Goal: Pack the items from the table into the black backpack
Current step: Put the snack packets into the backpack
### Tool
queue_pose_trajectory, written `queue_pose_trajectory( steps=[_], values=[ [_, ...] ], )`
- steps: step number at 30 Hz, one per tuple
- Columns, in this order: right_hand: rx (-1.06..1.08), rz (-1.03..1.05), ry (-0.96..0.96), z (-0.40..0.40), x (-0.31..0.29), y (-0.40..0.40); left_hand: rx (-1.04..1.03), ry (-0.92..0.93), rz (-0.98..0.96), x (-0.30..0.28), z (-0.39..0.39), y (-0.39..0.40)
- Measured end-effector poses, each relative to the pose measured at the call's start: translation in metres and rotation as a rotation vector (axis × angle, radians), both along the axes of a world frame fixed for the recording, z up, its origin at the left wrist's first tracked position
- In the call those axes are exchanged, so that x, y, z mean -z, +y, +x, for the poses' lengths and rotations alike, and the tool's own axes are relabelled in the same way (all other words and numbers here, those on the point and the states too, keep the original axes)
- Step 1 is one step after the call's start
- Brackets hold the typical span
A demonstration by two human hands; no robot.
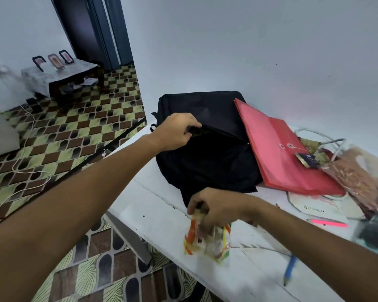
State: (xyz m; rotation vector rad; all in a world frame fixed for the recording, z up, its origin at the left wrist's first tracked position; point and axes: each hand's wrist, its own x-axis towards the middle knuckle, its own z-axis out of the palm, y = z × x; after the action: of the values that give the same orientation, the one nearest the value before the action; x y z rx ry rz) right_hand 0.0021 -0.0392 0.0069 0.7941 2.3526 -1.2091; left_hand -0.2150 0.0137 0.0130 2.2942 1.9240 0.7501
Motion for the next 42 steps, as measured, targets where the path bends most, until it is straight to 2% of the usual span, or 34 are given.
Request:
queue_pose_trajectory(
  steps=[3,5,8,10,12,14,17,18,20,21,23,26,28,30,32,34,39,42],
  values=[
    [0.275,-0.383,0.297,0.007,-0.015,0.027,-0.006,-0.007,0.011,-0.005,-0.001,0.005],
    [0.569,-0.367,0.48,0.006,-0.018,0.046,-0.007,-0.01,0.027,-0.01,-0.002,0.007],
    [1.059,-0.288,0.657,-0.006,0.0,0.073,-0.005,-0.014,0.039,-0.019,-0.001,0.01],
    [1.237,-0.299,0.727,-0.023,0.012,0.088,0.004,-0.02,0.045,-0.024,0.0,0.013],
    [1.291,-0.304,0.798,-0.045,0.021,0.106,0.009,-0.029,0.07,-0.025,0.001,0.016],
    [1.174,-0.182,0.738,-0.061,0.024,0.117,0.021,-0.043,0.107,-0.024,-0.002,0.017],
    [0.704,0.428,0.466,-0.06,0.018,0.123,0.031,-0.048,0.129,-0.021,-0.007,0.022],
    [0.597,0.59,0.436,-0.053,0.013,0.119,0.035,-0.044,0.135,-0.02,-0.008,0.023],
    [0.522,0.748,0.508,-0.032,-0.001,0.11,0.045,-0.046,0.149,-0.017,-0.01,0.026],
    [0.522,0.773,0.556,-0.02,-0.005,0.107,0.049,-0.051,0.164,-0.016,-0.01,0.027],
    [0.513,0.641,0.544,0.007,-0.015,0.1,0.057,-0.054,0.2,-0.014,-0.007,0.028],
    [0.303,0.334,0.21,0.034,-0.02,0.08,0.047,-0.01,0.229,-0.009,-0.003,0.028],
    [0.117,0.449,-0.04,0.04,-0.013,0.061,0.041,0.032,0.231,-0.004,-0.002,0.027],
    [-0.028,0.703,-0.221,0.041,-0.001,0.042,0.026,0.068,0.246,0.0,-0.002,0.027],
    [-0.062,0.77,-0.256,0.041,0.018,0.032,0.009,0.082,0.252,0.003,-0.002,0.028],
    [-0.057,0.746,-0.265,0.042,0.031,0.026,-0.001,0.077,0.252,0.004,-0.002,0.028],
    [0.068,0.765,-0.171,0.048,0.044,0.022,-0.003,0.069,0.239,0.003,0.001,0.024],
    [0.104,0.671,-0.185,0.051,0.038,0.023,-0.019,0.065,0.203,0.002,0.002,0.024]
  ],
)
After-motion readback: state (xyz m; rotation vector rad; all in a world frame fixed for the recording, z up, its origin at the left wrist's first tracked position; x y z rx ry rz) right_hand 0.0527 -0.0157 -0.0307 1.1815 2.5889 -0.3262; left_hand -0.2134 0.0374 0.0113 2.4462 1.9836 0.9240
